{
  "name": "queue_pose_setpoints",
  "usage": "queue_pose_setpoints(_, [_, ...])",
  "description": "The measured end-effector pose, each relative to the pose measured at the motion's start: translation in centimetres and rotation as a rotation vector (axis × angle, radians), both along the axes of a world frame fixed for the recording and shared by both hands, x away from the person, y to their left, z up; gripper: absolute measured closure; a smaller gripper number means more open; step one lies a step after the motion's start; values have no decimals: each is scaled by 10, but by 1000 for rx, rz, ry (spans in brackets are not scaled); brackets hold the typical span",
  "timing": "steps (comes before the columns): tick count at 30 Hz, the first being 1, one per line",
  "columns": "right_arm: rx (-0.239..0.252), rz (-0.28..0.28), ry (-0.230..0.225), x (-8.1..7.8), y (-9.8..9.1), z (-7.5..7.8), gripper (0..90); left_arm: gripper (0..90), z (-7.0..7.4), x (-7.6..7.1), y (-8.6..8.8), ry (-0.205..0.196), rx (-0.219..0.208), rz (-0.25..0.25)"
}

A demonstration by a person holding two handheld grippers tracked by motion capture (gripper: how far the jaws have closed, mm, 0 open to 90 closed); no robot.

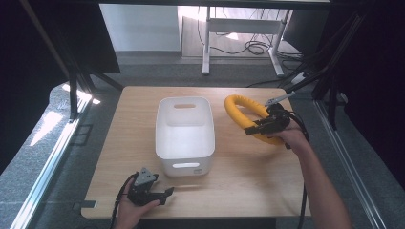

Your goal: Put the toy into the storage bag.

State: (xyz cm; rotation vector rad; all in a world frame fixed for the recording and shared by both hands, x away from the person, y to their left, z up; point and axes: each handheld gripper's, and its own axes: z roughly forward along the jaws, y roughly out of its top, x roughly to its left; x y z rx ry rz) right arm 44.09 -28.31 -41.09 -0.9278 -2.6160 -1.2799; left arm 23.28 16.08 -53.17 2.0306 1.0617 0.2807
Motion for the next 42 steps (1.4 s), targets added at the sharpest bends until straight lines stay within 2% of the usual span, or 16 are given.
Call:
queue_pose_setpoints(11, [82, -11, -24, -6, -6, 12, 520, 191, 0, 0, 0, -1, -1, 2])
queue_pose_setpoints(16, [107, -10, -49, -10, -7, 20, 521, 191, 0, 0, 0, -1, 0, 1])
queue_pose_setpoints(20, [149, -7, -79, -16, -8, 27, 521, 191, 0, 0, 0, 0, 0, 1])
queue_pose_setpoints(27, [190, -7, -86, -22, -10, 29, 521, 191, 1, 0, 0, 1, 2, 1])
queue_pose_setpoints(42, [244, -3, -103, -29, -7, 35, 521, 191, 0, 0, -2, 2, 4, -3])
